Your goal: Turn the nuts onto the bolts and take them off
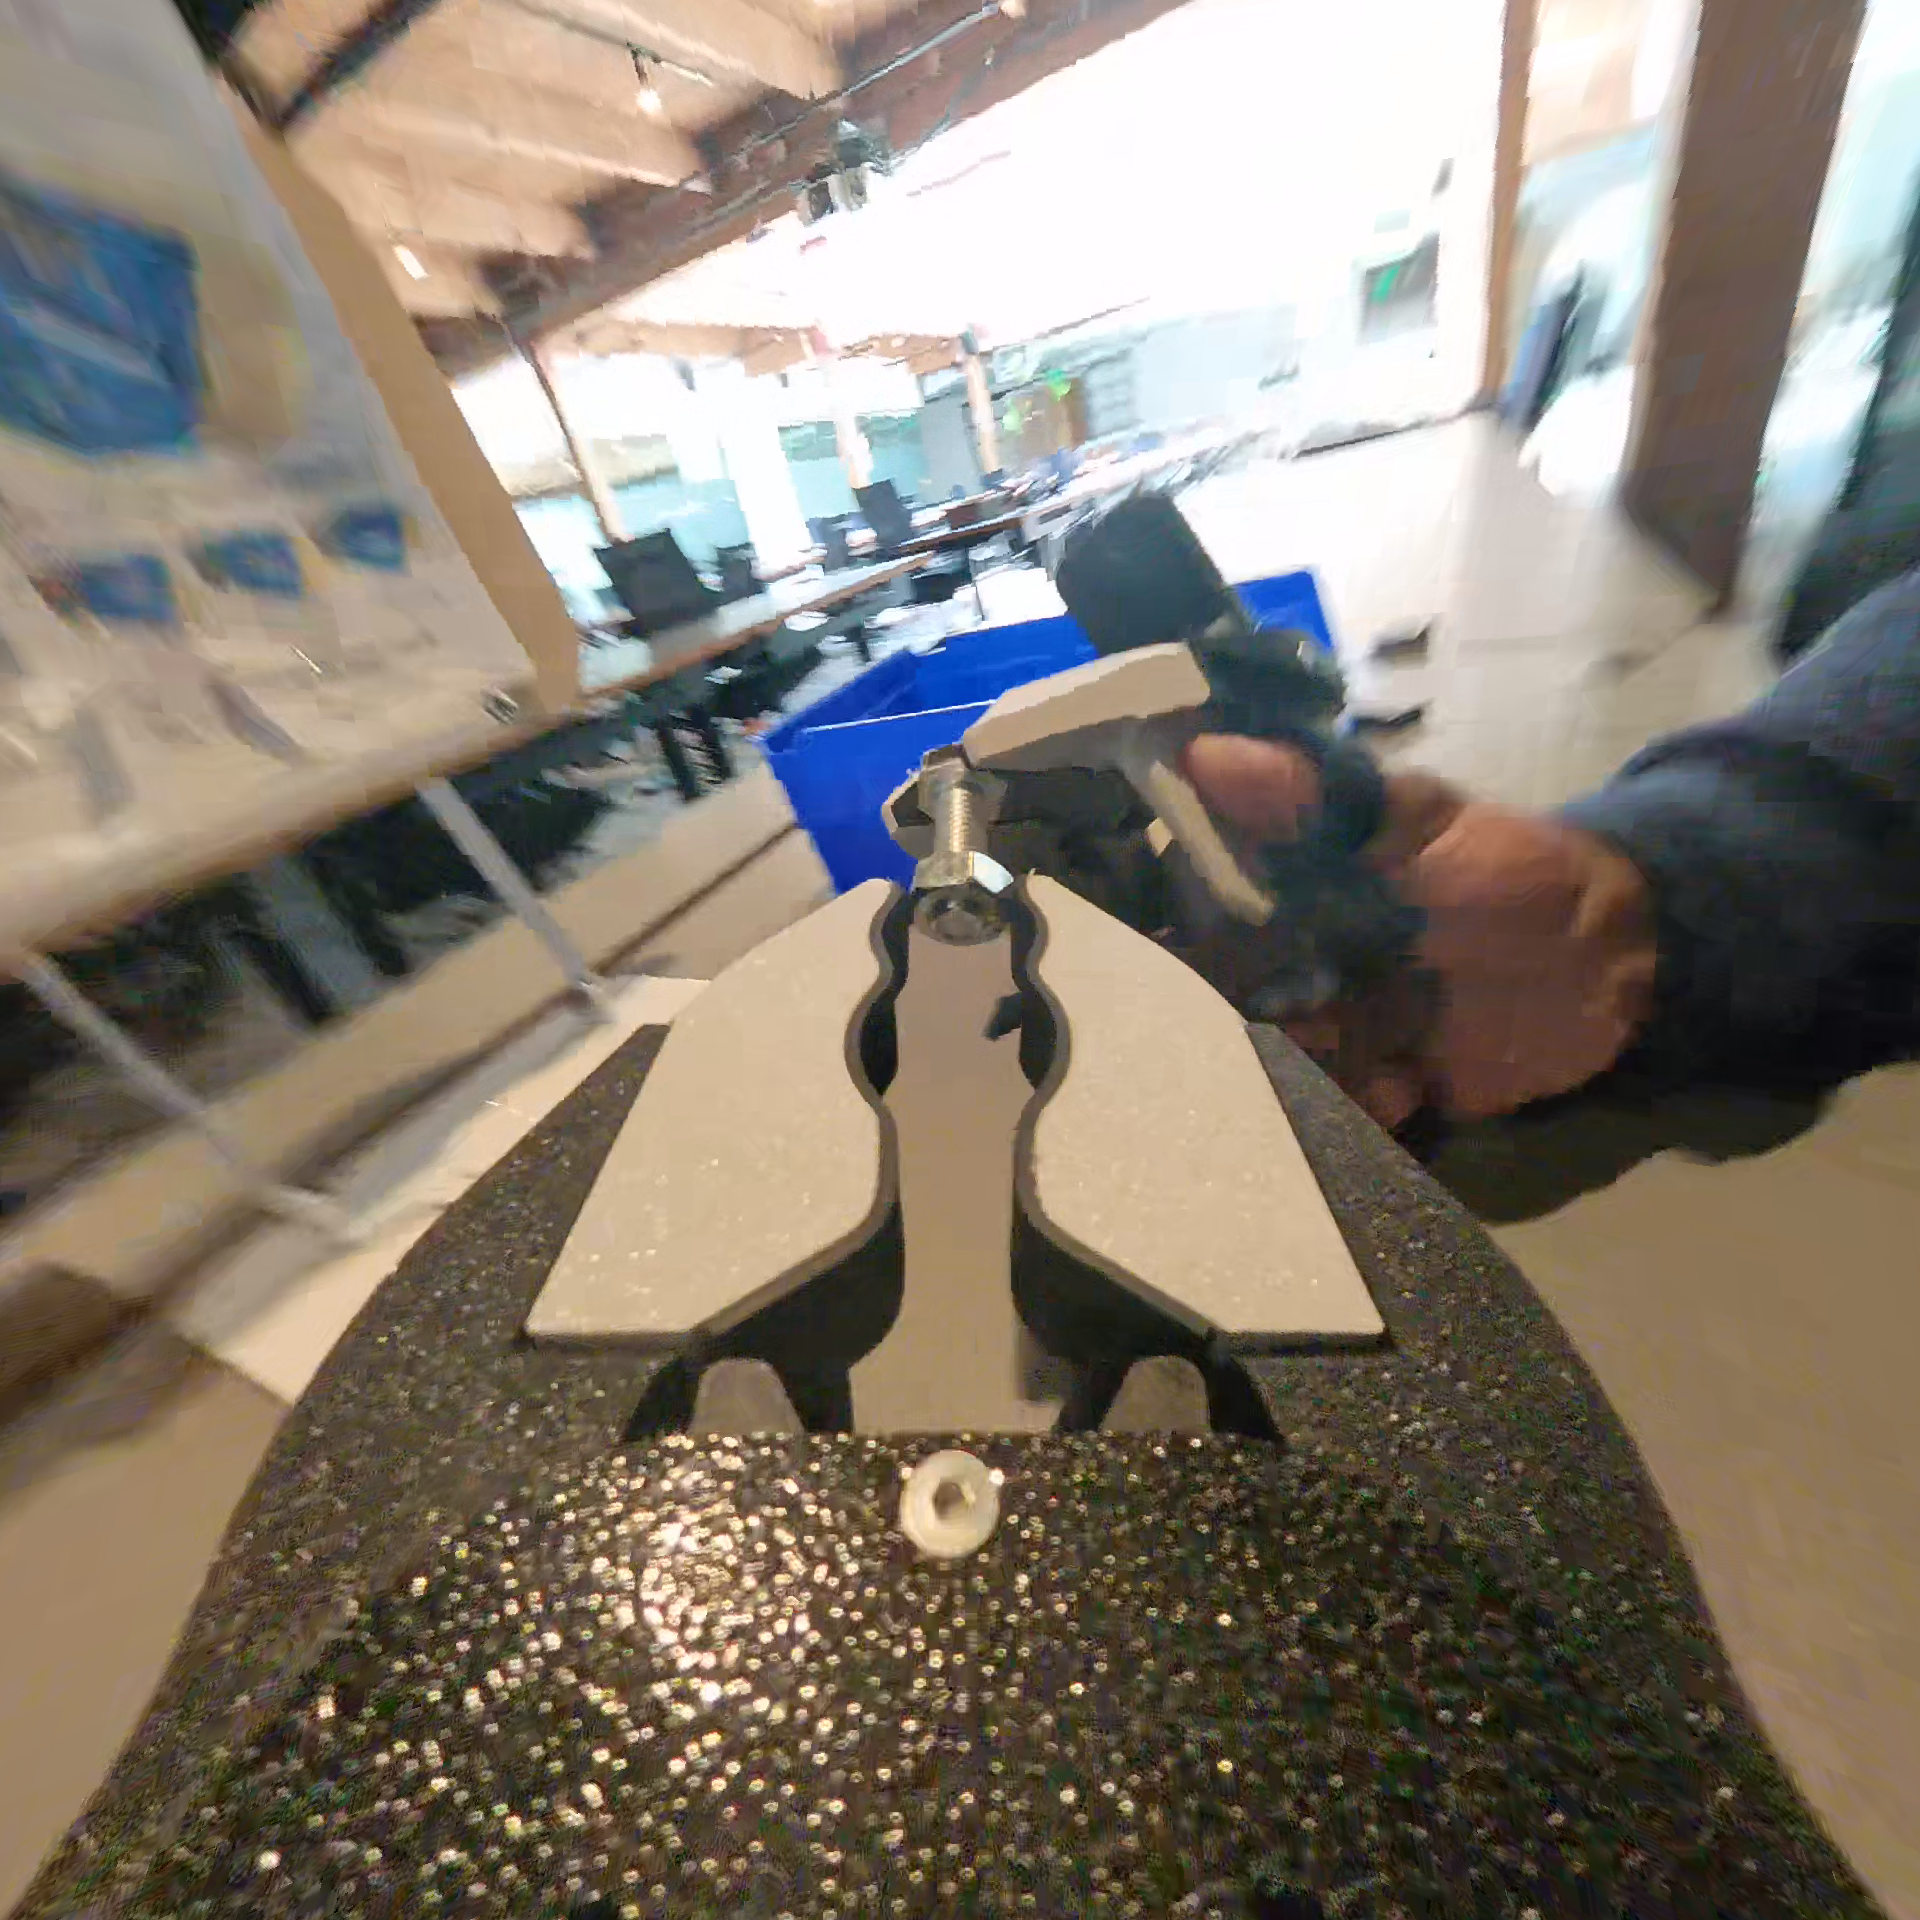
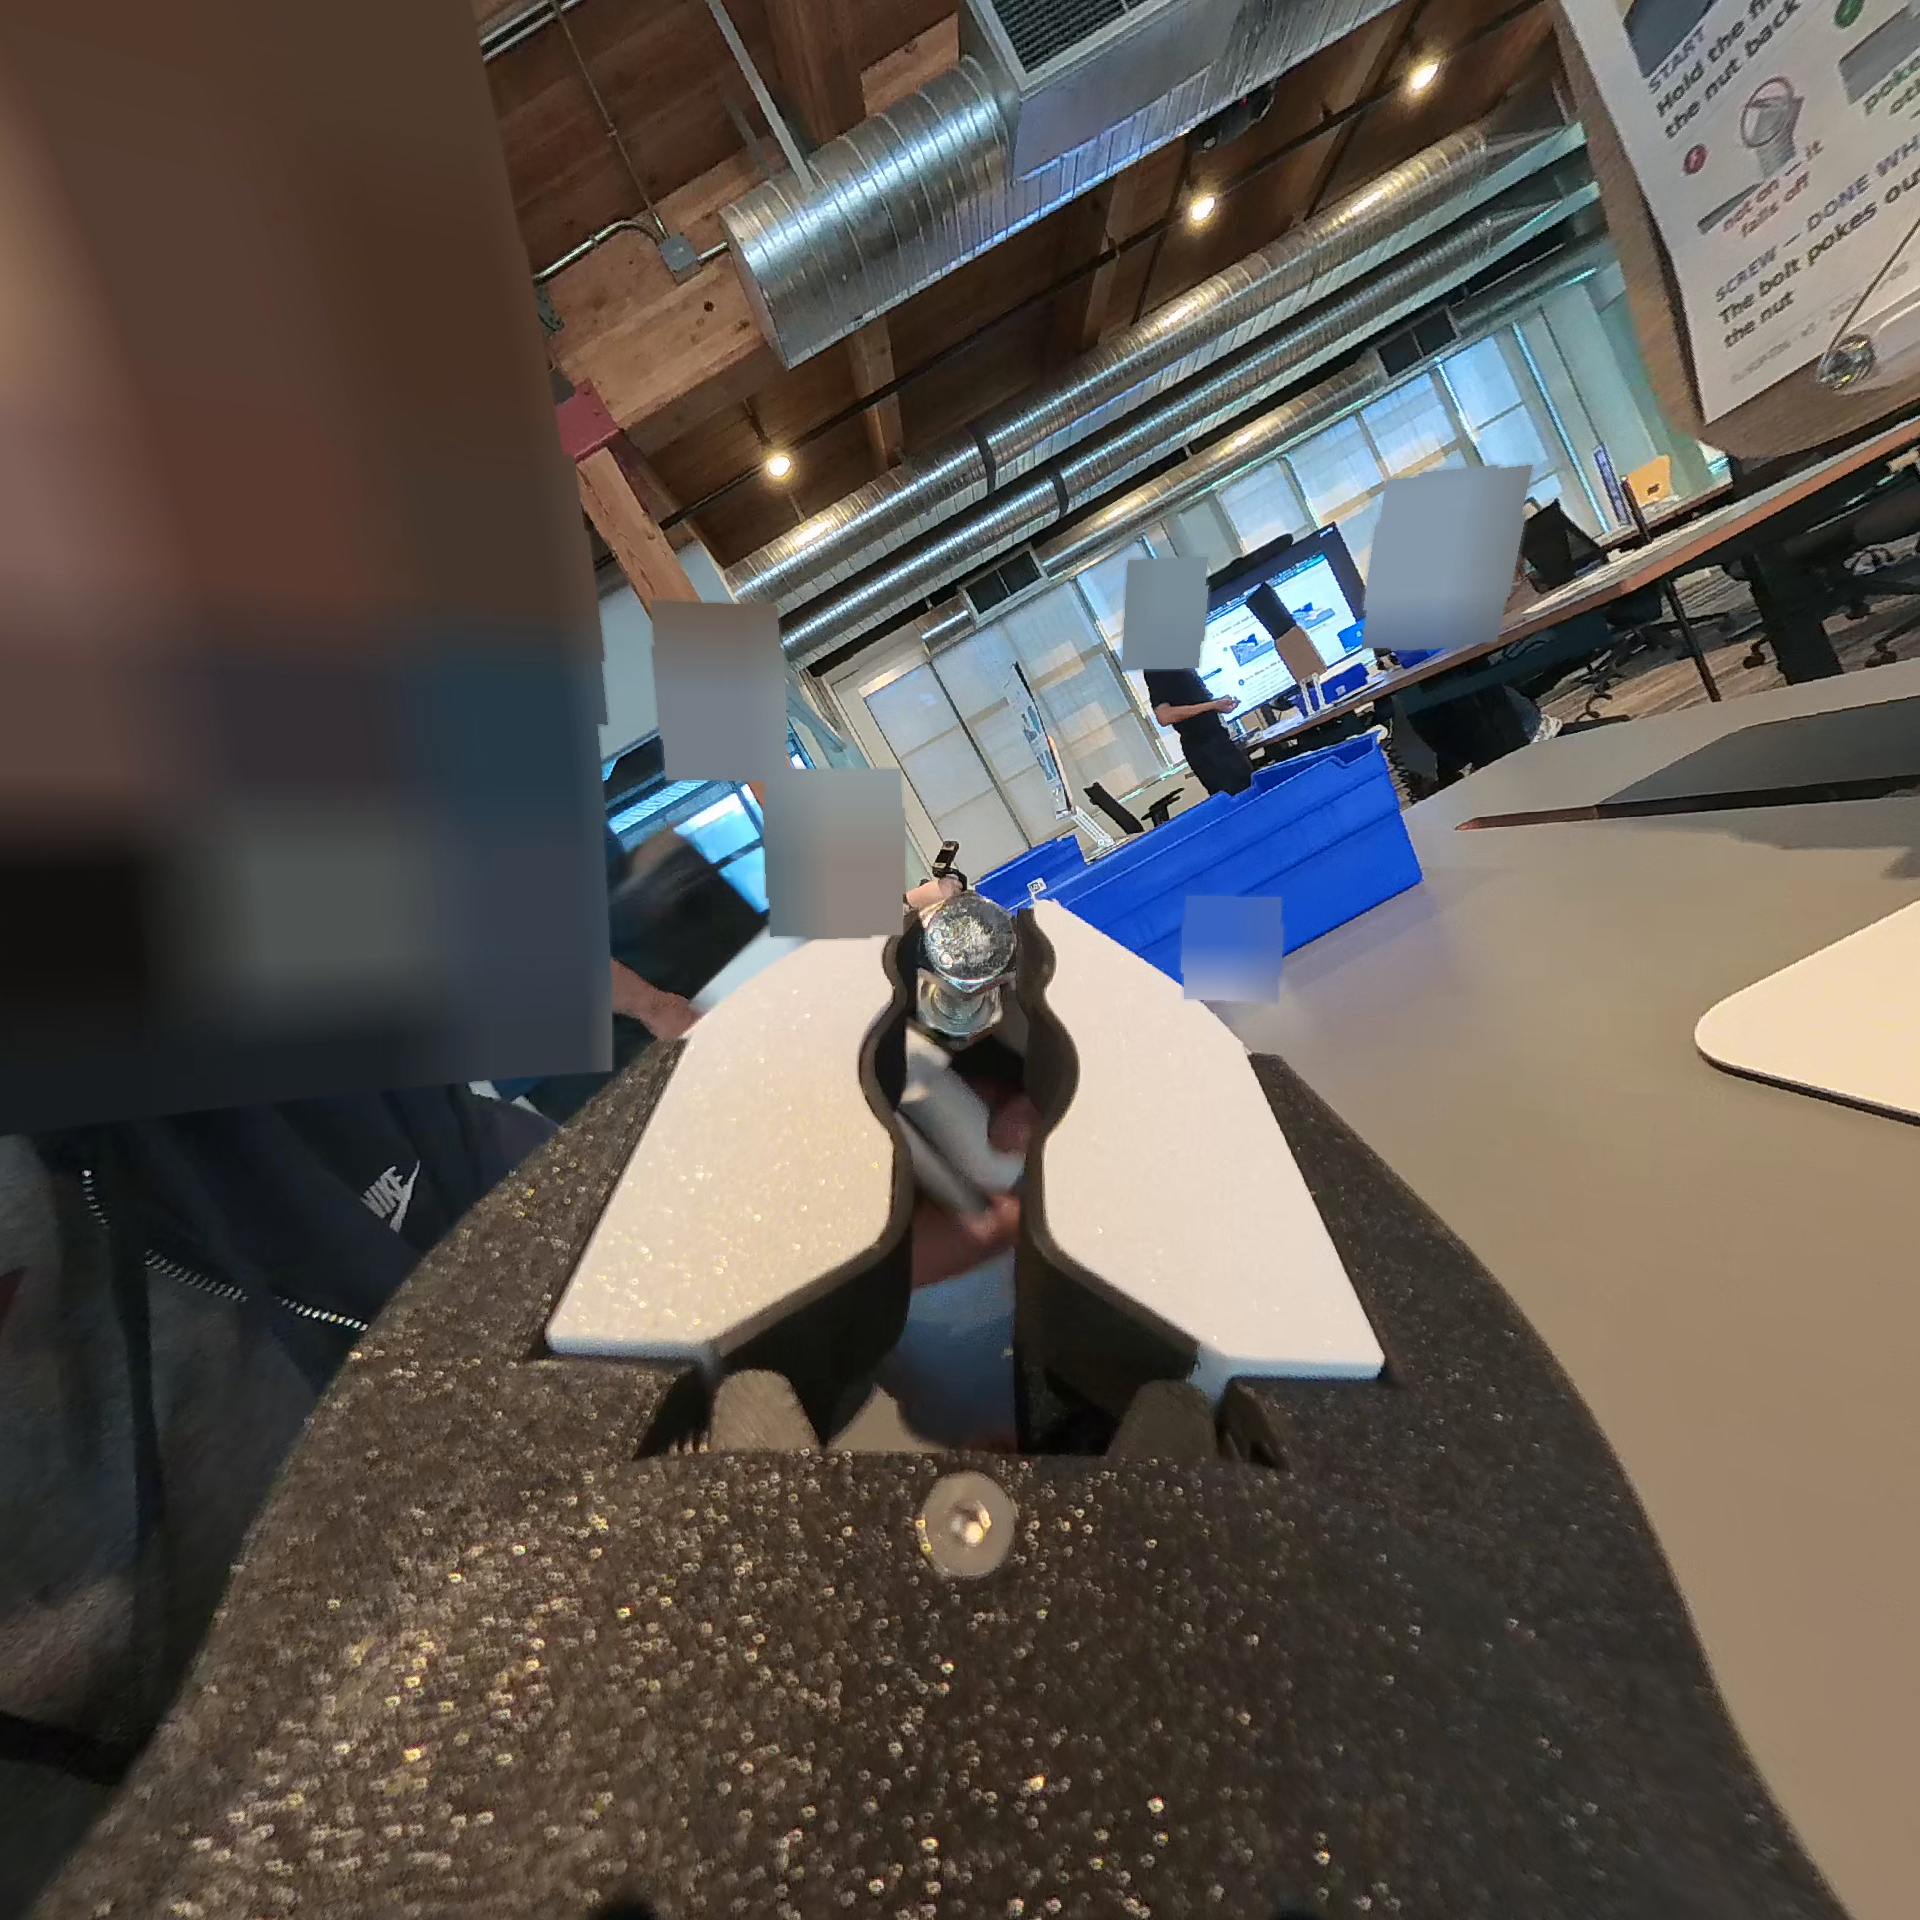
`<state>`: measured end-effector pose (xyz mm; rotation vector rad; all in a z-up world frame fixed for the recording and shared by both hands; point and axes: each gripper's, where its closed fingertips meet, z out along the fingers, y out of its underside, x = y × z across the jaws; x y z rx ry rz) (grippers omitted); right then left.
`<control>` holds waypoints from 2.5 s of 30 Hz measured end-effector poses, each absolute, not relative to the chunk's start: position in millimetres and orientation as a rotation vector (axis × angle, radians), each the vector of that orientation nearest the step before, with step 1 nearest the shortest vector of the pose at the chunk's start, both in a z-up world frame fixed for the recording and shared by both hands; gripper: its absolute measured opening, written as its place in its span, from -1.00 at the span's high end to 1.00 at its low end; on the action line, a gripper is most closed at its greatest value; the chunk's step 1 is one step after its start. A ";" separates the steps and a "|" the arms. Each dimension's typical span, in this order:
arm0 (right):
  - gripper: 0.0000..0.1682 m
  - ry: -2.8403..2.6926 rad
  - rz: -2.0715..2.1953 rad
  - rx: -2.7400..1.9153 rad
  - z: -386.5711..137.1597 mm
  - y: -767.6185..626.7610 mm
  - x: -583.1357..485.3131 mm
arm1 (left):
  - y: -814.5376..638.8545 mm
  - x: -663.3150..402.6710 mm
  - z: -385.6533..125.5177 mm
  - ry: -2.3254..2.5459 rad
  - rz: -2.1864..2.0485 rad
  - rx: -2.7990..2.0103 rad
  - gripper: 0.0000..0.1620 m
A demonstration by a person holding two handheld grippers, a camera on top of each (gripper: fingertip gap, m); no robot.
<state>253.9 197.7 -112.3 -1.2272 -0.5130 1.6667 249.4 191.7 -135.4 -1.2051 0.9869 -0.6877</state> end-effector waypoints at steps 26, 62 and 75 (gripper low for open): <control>0.80 -0.511 1.682 -1.216 -111.5 196.5 253.9 | 191.5 250.3 -135.9 1.009 -0.589 -1.162 0.77; 0.81 -0.501 1.676 -1.209 -110.4 197.8 256.1 | 185.4 249.8 -126.0 1.060 -0.383 -1.035 0.47; 0.81 -0.508 1.667 -1.211 -110.4 197.6 256.1 | 188.5 252.5 -132.1 0.699 -1.403 -1.392 0.50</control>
